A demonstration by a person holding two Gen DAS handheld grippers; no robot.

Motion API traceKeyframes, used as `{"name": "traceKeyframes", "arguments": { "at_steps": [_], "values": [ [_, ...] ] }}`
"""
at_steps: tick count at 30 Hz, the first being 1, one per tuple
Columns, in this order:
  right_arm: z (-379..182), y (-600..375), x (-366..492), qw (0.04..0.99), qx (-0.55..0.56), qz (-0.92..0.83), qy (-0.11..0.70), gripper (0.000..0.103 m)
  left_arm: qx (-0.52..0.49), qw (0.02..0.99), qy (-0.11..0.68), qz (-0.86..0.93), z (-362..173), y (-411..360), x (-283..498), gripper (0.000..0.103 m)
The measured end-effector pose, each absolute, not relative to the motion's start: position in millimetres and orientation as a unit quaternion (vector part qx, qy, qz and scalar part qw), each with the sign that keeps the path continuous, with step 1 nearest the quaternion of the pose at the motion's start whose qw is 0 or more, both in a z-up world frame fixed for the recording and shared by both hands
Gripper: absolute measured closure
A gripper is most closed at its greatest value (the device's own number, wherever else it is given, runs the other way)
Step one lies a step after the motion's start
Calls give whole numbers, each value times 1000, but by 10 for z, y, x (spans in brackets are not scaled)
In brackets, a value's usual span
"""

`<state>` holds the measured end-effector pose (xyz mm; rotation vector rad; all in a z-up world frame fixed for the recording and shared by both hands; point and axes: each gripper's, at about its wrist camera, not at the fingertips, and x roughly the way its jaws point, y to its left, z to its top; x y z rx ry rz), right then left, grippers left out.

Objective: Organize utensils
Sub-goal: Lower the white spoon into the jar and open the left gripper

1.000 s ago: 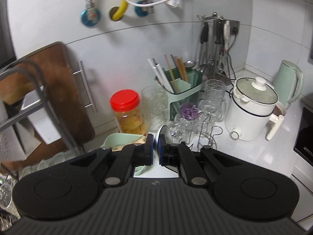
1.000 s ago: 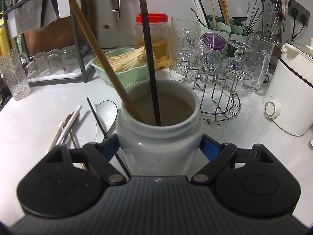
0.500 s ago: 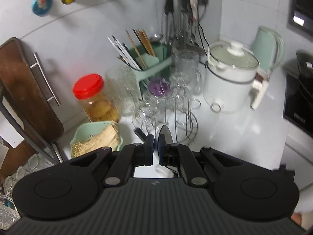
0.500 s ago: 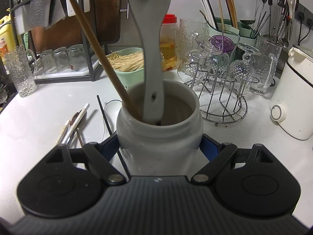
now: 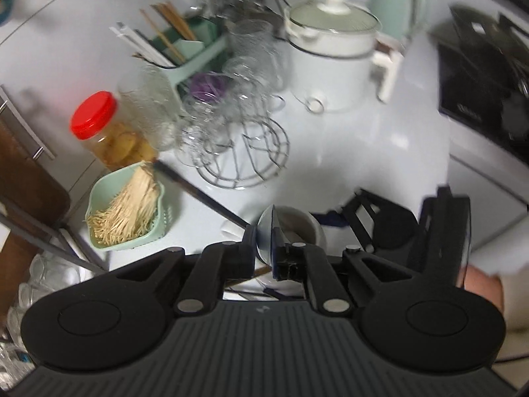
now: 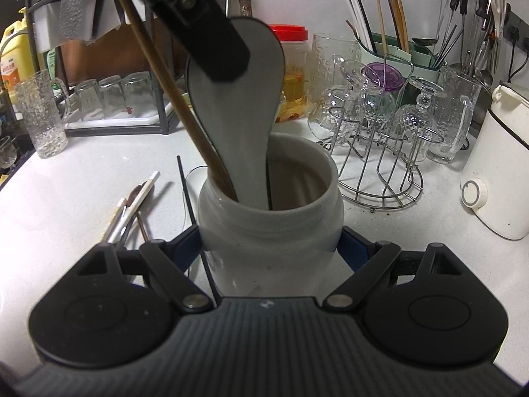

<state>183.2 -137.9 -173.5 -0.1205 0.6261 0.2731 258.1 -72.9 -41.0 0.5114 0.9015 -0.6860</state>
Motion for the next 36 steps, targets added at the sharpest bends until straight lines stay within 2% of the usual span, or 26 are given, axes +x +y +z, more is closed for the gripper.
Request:
{"name": "traceKeyframes", "arguments": {
  "at_steps": [17, 24, 33, 36],
  "values": [
    [-1742, -1392, 1831, 940, -64, 143, 304, 13, 301, 761, 452, -356, -672, -1022, 2625, 90],
    [-1750, -1400, 1823, 940, -64, 144, 303, 13, 273, 754, 485, -349, -807, -1056, 2751, 89],
    [-1754, -1404, 1808, 940, -65, 145, 302, 13, 242, 764, 485, -350, -779, -1059, 2806, 88],
    [-1757, -1396, 1808, 940, -66, 145, 301, 13, 228, 773, 480, -348, -710, -1042, 2827, 78]
  ]
}}
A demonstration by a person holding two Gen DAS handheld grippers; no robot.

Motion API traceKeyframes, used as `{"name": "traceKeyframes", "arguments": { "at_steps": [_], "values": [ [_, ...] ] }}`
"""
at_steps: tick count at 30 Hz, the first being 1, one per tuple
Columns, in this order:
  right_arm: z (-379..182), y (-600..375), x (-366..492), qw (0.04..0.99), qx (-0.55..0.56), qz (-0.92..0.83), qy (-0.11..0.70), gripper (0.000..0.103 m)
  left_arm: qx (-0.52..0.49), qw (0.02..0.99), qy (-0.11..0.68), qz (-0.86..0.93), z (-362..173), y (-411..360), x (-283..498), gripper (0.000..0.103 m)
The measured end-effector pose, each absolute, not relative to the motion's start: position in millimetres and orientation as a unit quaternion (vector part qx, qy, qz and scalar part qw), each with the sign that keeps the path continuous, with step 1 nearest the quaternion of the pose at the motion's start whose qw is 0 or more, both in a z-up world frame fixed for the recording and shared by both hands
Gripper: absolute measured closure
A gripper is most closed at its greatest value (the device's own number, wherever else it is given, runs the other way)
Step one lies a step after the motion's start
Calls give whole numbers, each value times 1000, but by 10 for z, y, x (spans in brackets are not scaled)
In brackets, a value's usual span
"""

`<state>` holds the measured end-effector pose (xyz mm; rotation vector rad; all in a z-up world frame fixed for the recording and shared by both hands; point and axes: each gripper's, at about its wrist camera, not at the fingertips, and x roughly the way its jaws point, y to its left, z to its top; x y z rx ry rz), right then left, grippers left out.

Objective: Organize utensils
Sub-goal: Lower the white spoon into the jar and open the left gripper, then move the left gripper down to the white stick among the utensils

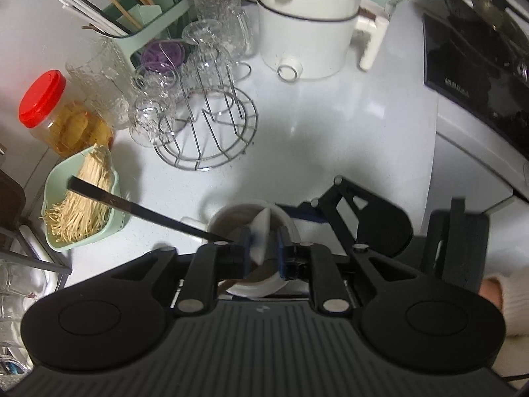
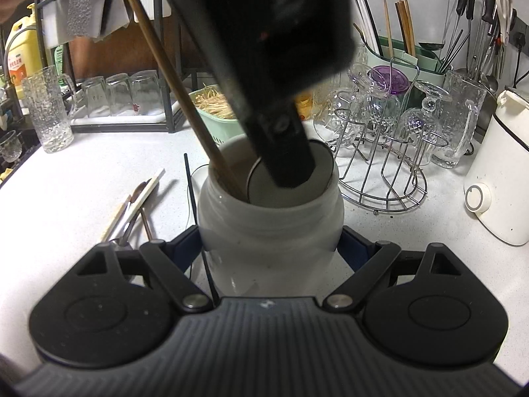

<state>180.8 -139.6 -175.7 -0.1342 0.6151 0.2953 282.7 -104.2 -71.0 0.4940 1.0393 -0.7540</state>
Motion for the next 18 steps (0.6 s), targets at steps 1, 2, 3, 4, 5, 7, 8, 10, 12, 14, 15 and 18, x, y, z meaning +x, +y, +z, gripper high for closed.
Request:
{"name": "traceKeyframes", "arguments": {
  "at_steps": [1, 2, 3, 4, 5, 7, 8, 10, 12, 14, 15, 18],
  "values": [
    [-1758, -1396, 1807, 940, -66, 145, 301, 13, 219, 778, 476, -346, -673, -1029, 2840, 76],
    [-1759, -1400, 1805, 940, -64, 145, 301, 13, 206, 784, 474, -343, -636, -1018, 2857, 76],
    [-1762, -1403, 1802, 941, -63, 145, 300, 13, 191, 789, 475, -340, -600, -1015, 2882, 75],
    [-1761, -1402, 1800, 941, -63, 145, 299, 13, 176, 793, 475, -338, -561, -1018, 2906, 75],
    [-1759, -1406, 1802, 941, -62, 145, 300, 13, 165, 797, 473, -337, -521, -1027, 2917, 75],
    [-1755, -1403, 1806, 941, -61, 144, 301, 13, 152, 805, 465, -336, -436, -1044, 2915, 75],
    [-1753, -1411, 1806, 941, -61, 143, 301, 13, 146, 808, 461, -337, -398, -1043, 2910, 75],
    [-1755, -1418, 1805, 941, -59, 143, 300, 13, 135, 815, 453, -334, -320, -1029, 2909, 75],
    [-1754, -1423, 1805, 941, -59, 143, 300, 13, 125, 825, 445, -325, -245, -1005, 2912, 75],
    [-1752, -1423, 1806, 941, -59, 142, 300, 13, 125, 836, 435, -312, -160, -980, 2888, 75],
    [-1752, -1422, 1806, 941, -59, 143, 300, 13, 127, 844, 422, -307, -99, -964, 2855, 75],
    [-1752, -1422, 1811, 942, -59, 142, 300, 13, 103, 862, 399, -295, 66, -854, 2761, 75]
  ]
}}
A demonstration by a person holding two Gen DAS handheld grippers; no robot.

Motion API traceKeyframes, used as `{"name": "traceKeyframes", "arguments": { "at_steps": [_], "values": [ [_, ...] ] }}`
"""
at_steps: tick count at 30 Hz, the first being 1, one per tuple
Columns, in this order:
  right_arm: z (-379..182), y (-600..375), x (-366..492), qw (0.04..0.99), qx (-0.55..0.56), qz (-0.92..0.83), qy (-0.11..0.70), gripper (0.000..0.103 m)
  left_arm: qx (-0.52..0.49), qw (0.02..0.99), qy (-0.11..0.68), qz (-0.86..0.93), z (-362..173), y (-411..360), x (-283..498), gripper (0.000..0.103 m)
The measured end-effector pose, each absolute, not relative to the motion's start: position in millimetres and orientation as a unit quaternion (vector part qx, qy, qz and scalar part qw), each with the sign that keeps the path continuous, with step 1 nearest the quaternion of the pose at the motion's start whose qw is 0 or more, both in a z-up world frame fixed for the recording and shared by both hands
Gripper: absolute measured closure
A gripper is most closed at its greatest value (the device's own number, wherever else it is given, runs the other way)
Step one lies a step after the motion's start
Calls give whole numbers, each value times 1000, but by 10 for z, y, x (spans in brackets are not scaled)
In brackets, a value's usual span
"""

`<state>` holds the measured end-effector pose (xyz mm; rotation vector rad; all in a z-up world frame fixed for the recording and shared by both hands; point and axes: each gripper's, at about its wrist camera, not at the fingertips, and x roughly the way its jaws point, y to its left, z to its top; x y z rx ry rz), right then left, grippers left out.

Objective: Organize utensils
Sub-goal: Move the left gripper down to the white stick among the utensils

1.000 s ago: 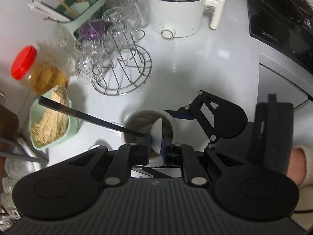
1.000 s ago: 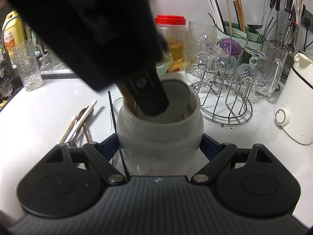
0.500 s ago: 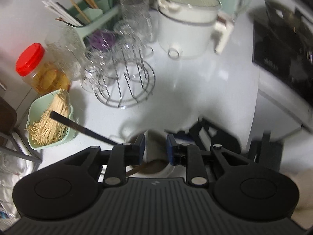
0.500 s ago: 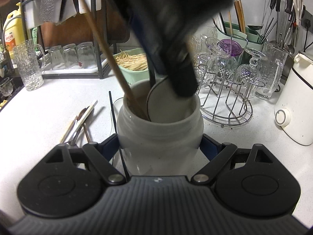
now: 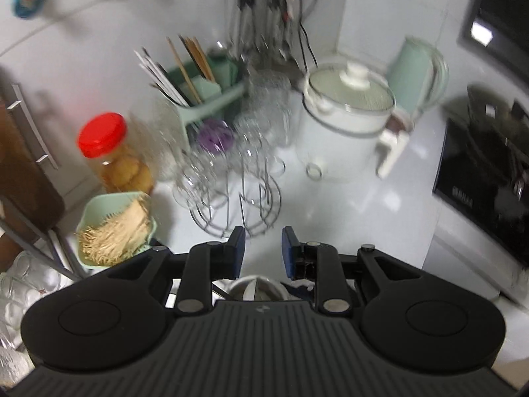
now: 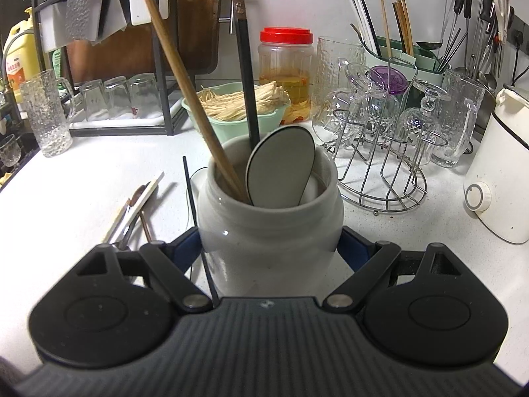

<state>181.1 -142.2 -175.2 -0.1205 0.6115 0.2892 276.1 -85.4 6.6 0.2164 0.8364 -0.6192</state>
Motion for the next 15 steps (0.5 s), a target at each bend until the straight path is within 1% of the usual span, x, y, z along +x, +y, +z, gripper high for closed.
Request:
{"name": "traceKeyframes", "arguments": {
  "at_steps": [2, 6, 11, 15],
  "values": [
    [-1748, -1417, 1823, 941, -59, 139, 302, 13, 82, 875, 382, -285, 158, -739, 2703, 75],
    [-1745, -1410, 1834, 941, -60, 138, 303, 13, 70, 900, 346, -256, 317, -495, 2525, 75],
    [-1747, -1408, 1843, 941, -61, 135, 304, 13, 37, 914, 336, -225, 421, -186, 2354, 75],
    [-1743, -1433, 1864, 942, -55, 125, 306, 13, 22, 919, 334, -210, 408, 21, 2264, 75]
  ]
}}
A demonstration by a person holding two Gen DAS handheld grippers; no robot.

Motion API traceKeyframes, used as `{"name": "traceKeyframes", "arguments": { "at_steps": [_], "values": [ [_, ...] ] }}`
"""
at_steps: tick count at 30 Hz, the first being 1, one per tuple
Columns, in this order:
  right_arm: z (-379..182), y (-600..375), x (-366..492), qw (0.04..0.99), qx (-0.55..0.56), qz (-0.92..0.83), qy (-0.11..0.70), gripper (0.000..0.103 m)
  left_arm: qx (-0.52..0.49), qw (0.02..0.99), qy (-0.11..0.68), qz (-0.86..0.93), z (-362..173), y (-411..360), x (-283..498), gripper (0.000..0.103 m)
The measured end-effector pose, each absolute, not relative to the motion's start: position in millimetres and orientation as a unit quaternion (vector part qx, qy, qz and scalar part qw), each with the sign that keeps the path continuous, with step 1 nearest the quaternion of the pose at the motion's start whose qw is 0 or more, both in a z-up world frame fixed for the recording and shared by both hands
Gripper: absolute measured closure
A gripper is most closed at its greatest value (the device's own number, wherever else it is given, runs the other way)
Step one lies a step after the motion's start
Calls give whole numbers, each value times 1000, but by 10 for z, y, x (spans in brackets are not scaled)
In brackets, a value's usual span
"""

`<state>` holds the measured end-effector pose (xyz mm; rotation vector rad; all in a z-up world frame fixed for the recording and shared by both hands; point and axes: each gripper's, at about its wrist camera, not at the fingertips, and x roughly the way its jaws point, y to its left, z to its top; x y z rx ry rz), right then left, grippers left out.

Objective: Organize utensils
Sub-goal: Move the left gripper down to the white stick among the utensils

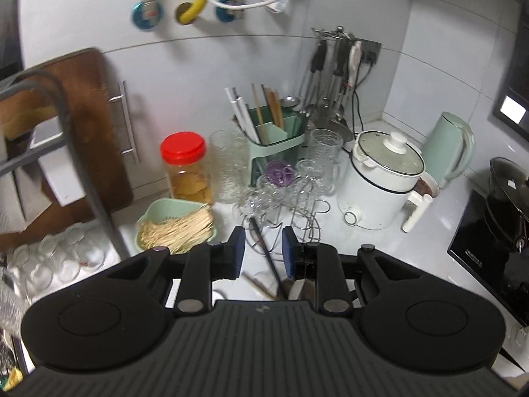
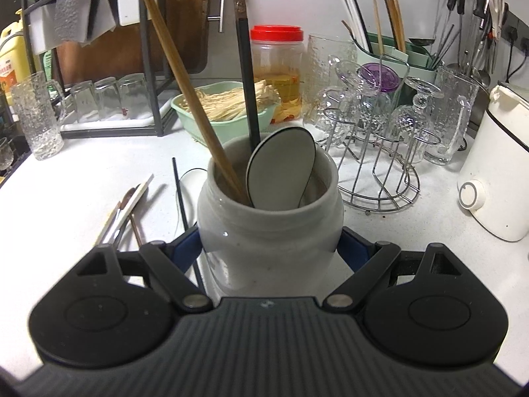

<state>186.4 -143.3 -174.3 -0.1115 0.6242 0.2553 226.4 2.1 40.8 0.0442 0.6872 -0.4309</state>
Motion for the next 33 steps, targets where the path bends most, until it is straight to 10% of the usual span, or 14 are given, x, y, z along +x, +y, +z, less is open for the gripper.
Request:
{"name": "traceKeyframes", "arguments": {
  "at_steps": [33],
  "values": [
    [-1712, -1706, 1849, 933, -64, 144, 325, 13, -157, 875, 457, -33, -1088, 1128, 1934, 75]
  ]
}}
